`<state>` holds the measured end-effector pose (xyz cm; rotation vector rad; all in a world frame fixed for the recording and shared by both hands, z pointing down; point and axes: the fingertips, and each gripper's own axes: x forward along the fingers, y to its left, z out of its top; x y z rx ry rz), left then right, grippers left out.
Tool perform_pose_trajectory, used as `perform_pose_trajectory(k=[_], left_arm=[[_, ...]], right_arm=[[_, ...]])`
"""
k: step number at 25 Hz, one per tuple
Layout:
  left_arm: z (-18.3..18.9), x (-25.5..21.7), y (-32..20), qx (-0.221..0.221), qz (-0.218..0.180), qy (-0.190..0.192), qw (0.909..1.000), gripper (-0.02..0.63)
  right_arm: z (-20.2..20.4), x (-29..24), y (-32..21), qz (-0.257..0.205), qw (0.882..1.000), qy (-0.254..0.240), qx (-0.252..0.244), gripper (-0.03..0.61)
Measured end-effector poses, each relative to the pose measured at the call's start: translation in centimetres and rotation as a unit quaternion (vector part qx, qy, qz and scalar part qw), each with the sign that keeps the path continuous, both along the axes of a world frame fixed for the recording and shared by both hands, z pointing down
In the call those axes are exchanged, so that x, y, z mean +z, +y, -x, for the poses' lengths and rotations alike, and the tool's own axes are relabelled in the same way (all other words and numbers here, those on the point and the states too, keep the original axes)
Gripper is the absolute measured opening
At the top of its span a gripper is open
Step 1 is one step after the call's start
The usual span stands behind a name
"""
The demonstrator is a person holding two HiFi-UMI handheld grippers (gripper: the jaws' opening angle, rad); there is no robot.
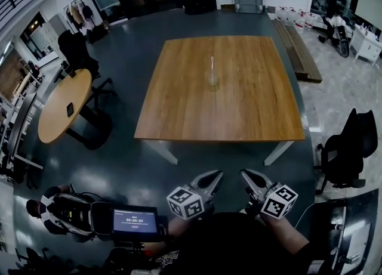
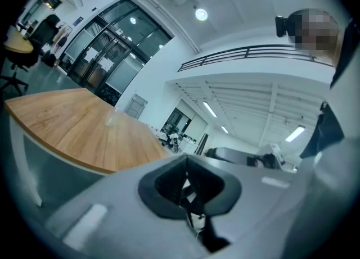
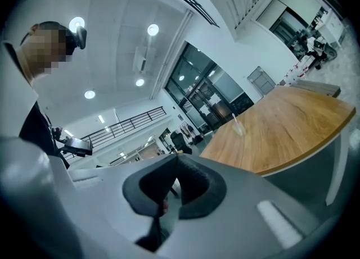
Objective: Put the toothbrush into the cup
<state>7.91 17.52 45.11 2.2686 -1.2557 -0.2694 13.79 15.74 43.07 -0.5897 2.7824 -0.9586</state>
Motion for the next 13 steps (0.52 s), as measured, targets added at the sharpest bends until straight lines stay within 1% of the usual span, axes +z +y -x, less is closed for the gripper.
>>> perform_pose_trajectory(k=[13], left_arm=[[0.5,-0.64,0.79,0.005,-0.01,-0.003,0.9999,-0.002]], right_arm=[[0.49,-0.35,0.8,-0.005,1.0,0.0,0.003,0.005]])
